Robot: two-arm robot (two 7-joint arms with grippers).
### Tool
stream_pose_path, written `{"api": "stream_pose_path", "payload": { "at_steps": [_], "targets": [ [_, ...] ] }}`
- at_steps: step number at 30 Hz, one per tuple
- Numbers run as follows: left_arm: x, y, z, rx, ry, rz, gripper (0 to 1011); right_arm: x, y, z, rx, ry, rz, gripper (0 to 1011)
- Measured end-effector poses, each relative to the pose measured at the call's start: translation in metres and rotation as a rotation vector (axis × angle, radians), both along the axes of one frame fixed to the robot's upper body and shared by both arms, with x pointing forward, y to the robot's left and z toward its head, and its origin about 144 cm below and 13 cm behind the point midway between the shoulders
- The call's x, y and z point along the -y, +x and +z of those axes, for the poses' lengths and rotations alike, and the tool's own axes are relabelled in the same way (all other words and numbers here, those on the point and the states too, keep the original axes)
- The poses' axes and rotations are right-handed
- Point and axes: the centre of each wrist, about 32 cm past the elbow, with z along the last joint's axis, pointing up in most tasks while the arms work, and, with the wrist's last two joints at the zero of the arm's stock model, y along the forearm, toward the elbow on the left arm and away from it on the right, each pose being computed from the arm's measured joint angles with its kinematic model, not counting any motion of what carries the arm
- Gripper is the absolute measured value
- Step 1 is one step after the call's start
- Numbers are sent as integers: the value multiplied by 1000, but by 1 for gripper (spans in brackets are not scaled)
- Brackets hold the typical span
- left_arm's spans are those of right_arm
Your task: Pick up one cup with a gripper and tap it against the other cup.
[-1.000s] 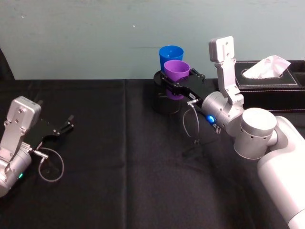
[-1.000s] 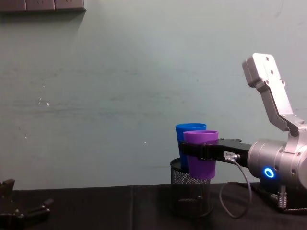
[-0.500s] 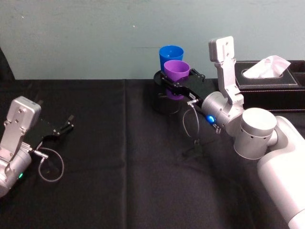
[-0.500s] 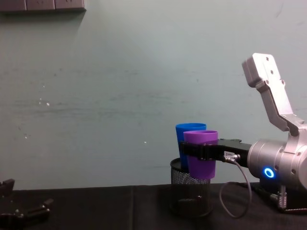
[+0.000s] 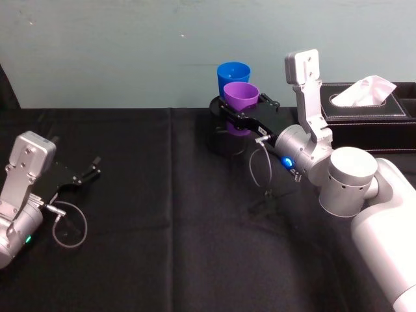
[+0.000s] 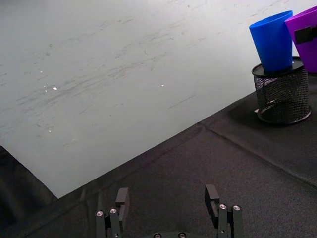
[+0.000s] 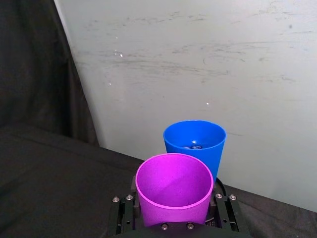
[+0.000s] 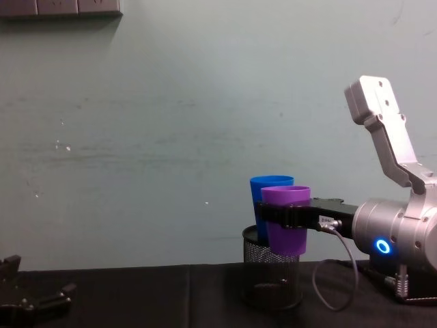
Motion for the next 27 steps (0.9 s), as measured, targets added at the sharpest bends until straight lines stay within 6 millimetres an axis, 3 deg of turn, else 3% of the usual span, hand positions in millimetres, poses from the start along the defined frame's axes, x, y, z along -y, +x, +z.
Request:
{"api": "stream_pose_path", "payload": {
  "at_steps": [27],
  "targets": [
    [0,0,0,0,0,0,1000,0,0,0,0,0,0,734]
  ]
}}
